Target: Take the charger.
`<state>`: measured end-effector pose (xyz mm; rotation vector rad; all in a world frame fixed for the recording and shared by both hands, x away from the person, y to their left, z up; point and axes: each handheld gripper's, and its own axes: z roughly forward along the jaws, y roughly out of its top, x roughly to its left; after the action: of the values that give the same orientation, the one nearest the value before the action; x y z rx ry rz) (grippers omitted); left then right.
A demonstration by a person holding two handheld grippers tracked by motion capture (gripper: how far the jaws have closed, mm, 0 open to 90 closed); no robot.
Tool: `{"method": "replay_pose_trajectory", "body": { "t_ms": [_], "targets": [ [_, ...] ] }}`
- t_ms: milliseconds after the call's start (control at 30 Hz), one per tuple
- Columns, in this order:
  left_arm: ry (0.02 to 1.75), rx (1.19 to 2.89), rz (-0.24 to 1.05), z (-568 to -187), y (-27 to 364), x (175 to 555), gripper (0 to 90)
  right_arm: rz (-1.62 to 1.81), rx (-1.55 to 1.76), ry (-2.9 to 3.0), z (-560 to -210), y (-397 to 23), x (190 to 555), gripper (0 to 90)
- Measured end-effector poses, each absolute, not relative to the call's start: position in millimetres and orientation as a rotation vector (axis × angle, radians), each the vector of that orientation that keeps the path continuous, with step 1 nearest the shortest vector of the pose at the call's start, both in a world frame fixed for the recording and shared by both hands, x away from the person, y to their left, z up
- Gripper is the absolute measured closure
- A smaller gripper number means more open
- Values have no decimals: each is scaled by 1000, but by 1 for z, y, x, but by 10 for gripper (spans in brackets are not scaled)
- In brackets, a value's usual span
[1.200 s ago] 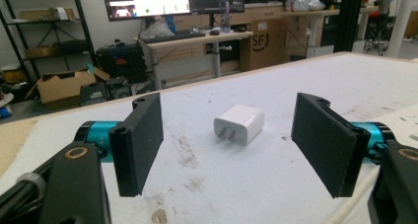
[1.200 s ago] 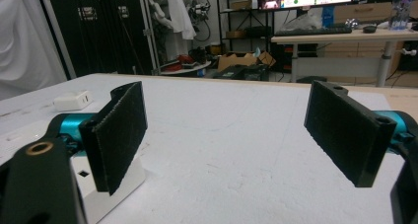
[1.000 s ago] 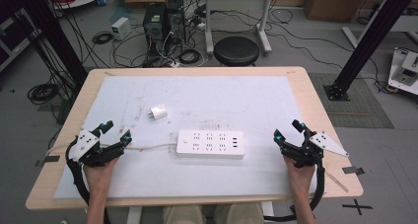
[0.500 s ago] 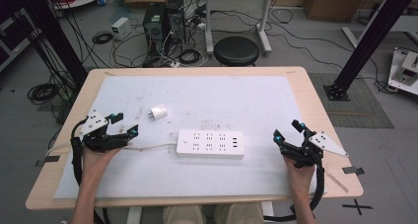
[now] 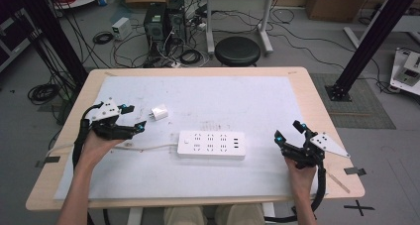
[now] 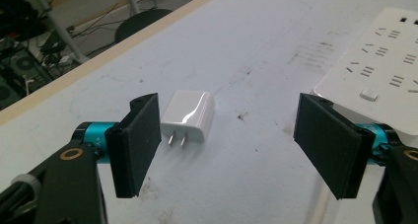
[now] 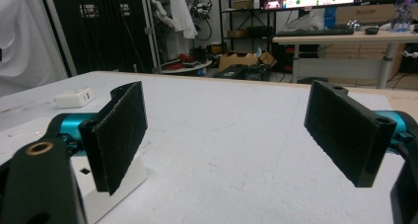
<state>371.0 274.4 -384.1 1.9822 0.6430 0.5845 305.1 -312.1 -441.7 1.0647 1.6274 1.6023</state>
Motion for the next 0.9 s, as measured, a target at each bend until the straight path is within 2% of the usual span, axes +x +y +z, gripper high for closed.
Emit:
{"method": "replay_pose_trajectory", "body": {
  "t_ms": [367,400,900],
  "targets": [
    [591,2071,480,-383,265,408,259,1595,1064,1635,-441,-311,305,166],
    [607,2097,448,-385,264,420,255,1591,1058,1634,-441,-311,305,166],
    [611,2187,381,-397,245,468,250,1569,1042,1649,-441,-309,306,166]
  ]
}}
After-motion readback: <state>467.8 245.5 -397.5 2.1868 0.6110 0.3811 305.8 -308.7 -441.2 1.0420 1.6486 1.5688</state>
